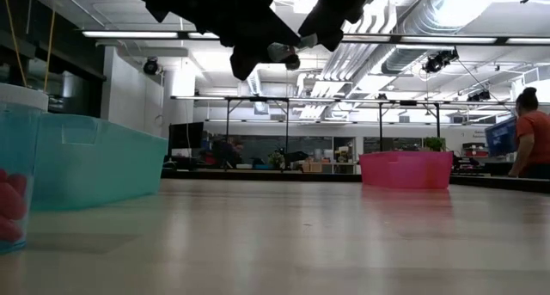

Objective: Pick and place medicine bottles into bin by pill shape (circle, oval)
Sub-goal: Put the blue capsule bottle into the blue bin

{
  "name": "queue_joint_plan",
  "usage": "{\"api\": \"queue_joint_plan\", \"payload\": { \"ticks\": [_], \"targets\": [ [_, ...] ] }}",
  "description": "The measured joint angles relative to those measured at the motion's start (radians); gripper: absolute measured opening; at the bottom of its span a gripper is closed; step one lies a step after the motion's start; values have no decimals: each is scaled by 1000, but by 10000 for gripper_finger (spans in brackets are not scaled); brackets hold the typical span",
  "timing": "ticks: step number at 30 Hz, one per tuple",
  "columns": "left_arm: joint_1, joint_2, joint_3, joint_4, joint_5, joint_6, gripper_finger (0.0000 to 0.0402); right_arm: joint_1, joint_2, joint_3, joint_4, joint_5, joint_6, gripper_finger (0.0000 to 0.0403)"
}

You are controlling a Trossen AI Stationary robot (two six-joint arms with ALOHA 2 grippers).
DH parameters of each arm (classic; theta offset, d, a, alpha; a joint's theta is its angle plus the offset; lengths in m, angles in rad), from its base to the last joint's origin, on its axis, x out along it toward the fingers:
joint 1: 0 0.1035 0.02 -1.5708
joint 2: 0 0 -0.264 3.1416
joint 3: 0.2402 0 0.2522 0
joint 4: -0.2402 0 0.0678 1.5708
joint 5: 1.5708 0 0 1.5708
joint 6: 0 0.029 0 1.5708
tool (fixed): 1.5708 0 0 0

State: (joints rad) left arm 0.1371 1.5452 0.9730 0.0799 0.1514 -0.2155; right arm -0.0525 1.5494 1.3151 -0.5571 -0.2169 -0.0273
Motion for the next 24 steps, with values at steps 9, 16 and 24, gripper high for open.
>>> {"api": "queue_joint_plan", "payload": {
  "ticks": [9,16,24],
  "targets": [
    [0,0,0,-1,-3,0,100,0,0,0,1,4,0,110],
    [0,0,0,-1,-6,0,97,0,0,0,2,3,0,110],
    [3,0,0,-1,-8,10,97,0,0,0,-2,39,52,136]
  ]
}}
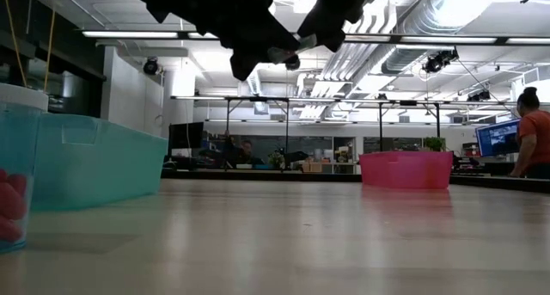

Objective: Pick and place medicine bottles into bin by pill shape (circle, oval)
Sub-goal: Put the blue capsule bottle into the blue bin

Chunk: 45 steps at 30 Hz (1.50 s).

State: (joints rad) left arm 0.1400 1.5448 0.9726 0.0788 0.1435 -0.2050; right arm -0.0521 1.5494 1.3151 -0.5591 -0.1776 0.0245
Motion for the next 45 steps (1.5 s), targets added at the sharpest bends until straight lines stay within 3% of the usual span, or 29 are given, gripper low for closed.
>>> {"api": "queue_joint_plan", "payload": {
  "ticks": [7,11,21,29,36,40,45],
  "targets": [
    [22,-10,0,-8,5,0,97,-8,-34,0,1,49,1,215],
    [39,-36,0,-52,6,24,97,-39,-83,0,-10,65,1,241],
    [75,-350,1,-549,5,60,97,-143,-216,0,-96,160,-5,245],
    [-123,-590,-14,-952,8,-79,97,-180,-222,-3,-96,160,-6,245],
    [-375,-600,-170,-893,-73,-203,97,-184,-222,-5,-103,160,-6,245],
    [-419,-543,-255,-760,-163,-252,97,-184,-222,-5,-103,160,-2,245],
    [-422,-450,-300,-679,-154,-292,97,-184,-222,-5,-106,160,-2,245]
  ]
}}
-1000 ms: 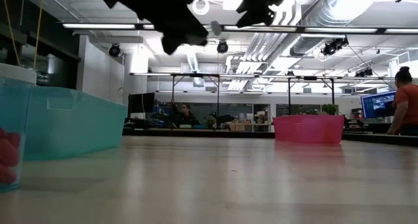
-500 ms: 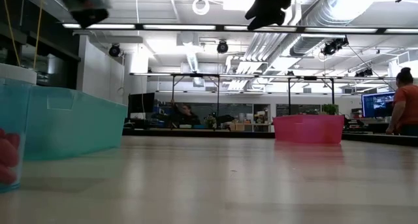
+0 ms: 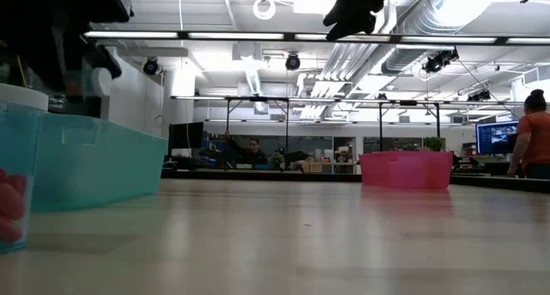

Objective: Pick and place medicine bottles into bin by pill shape (circle, oval)
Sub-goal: Put the blue capsule bottle into the blue bin

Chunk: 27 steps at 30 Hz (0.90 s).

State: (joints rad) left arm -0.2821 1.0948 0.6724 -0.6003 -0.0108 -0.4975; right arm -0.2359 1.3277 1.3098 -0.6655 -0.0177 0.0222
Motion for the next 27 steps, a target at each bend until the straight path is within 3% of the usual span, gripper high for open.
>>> {"api": "queue_joint_plan", "payload": {
  "ticks": [14,23,27],
  "targets": [
    [-1,221,0,96,46,18,97,0,0,0,0,41,-4,245],
    [36,293,0,102,18,20,97,0,0,0,3,41,-1,245],
    [42,293,0,92,-41,21,97,0,0,0,3,41,0,245]
  ]
}}
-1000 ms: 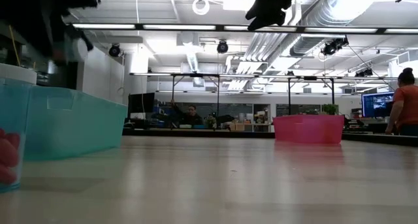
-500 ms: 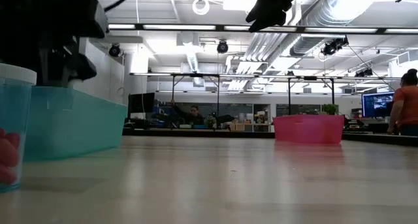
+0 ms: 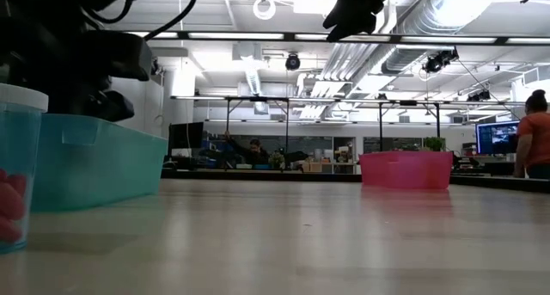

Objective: Pick and place medicine bottles into bin by pill shape (circle, oval)
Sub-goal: Put the blue capsule bottle into the blue bin, then put the white tablet bottle into the red bin

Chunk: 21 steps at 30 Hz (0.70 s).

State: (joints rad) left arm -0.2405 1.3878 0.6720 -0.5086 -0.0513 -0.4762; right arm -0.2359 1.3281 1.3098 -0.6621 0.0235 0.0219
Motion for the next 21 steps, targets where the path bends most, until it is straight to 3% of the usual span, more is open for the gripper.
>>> {"api": "queue_joint_plan", "payload": {
  "ticks": [11,21],
  "targets": [
    [0,-1,0,-3,-17,27,104,0,0,0,0,0,5,245],
    [14,-6,12,-33,55,26,190,0,0,0,0,0,4,245]
  ]
}}
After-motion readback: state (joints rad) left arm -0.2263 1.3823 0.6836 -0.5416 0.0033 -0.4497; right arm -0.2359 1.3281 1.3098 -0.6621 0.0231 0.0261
